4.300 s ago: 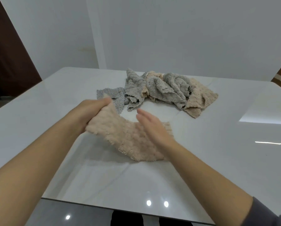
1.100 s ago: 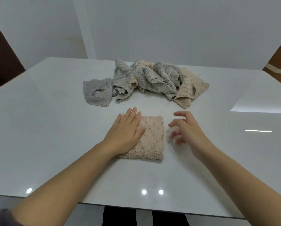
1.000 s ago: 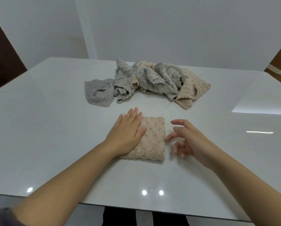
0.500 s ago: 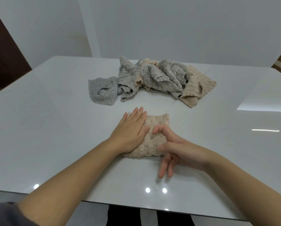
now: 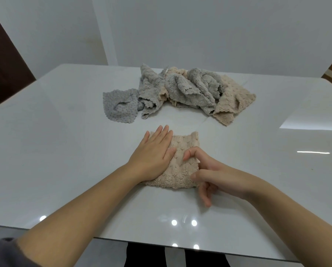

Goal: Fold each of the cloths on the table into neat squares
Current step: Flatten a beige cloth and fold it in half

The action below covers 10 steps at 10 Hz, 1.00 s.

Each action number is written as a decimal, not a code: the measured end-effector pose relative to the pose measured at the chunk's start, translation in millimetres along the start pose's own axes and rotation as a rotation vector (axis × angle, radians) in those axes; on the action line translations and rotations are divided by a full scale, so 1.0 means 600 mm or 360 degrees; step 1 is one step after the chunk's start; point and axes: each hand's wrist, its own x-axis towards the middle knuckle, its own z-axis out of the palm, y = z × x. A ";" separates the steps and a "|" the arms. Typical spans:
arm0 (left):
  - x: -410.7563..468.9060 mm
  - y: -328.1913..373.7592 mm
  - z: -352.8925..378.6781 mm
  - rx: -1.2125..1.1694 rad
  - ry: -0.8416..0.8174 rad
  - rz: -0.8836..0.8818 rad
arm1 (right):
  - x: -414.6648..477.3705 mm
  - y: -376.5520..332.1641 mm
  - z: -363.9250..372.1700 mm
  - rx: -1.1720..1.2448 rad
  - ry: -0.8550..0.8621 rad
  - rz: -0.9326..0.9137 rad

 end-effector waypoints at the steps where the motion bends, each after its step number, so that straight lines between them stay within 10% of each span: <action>1: 0.000 0.000 0.001 0.0012 0.0009 -0.0006 | -0.002 0.002 -0.004 0.0053 0.0037 0.0003; 7: -0.003 0.005 0.000 0.0109 0.0037 -0.0020 | -0.044 -0.007 -0.027 -0.0094 0.0270 -0.0012; 9: -0.020 0.018 -0.016 -0.0040 0.0416 -0.0201 | 0.024 -0.040 -0.003 -0.1224 0.1434 -0.0329; 10: -0.037 0.026 -0.029 -0.0106 0.0464 -0.0263 | 0.077 -0.055 0.010 -0.1636 0.1169 -0.0081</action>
